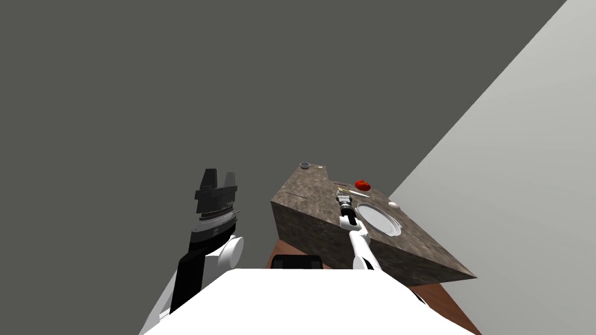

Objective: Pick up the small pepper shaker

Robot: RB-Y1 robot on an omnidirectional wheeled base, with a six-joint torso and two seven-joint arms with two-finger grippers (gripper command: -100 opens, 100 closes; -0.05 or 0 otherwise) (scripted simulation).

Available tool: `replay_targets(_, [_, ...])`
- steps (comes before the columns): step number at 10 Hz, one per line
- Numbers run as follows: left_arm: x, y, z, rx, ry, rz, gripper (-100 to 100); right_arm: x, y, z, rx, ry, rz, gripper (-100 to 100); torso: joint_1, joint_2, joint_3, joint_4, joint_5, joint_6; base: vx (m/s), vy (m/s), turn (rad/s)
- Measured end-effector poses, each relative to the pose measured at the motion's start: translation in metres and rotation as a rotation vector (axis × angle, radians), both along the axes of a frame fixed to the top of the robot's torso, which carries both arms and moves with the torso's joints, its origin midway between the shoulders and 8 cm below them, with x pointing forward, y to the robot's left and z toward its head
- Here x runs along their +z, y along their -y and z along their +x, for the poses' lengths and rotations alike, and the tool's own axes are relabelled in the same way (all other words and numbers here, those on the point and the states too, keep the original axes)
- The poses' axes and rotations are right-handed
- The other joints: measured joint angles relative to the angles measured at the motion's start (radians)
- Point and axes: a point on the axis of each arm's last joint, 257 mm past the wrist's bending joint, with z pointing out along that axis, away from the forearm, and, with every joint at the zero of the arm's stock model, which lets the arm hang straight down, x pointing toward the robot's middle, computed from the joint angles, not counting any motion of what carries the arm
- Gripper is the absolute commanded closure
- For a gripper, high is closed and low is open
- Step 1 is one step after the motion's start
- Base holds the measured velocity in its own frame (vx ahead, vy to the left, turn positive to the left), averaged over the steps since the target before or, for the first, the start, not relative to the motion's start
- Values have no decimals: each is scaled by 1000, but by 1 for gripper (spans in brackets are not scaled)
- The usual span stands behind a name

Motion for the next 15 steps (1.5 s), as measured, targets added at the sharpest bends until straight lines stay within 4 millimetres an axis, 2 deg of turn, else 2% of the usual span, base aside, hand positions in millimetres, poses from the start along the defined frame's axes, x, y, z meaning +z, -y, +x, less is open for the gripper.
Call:
replay_targets(1, [0,0,0,0,0,0,0,0,0,0,0,0,0,100,0,0,0,0,0,0,0,0,0])
replay_targets(3, [0,0,0,0,0,0,0,0,0,0,0,0,0,-100,0,0,0,0,0,0,-47,17,108])
replay_targets(4, [0,0,0,0,0,0,0,8,12,0,-9,14,-10,-100,2,5,2,1,0,-1,-165,36,220])
replay_targets(7, [0,0,0,0,0,0,0,30,28,9,-35,66,-13,-100,4,11,6,2,1,0,-153,47,150])
replay_targets(12, [0,0,0,0,0,0,0,54,41,17,-83,151,19,-100,1,10,6,2,0,0,-137,32,166])
replay_targets(15, [0,0,0,0,0,0,0,59,49,18,-118,182,33,-100,1,4,2,1,0,0,-30,18,44])
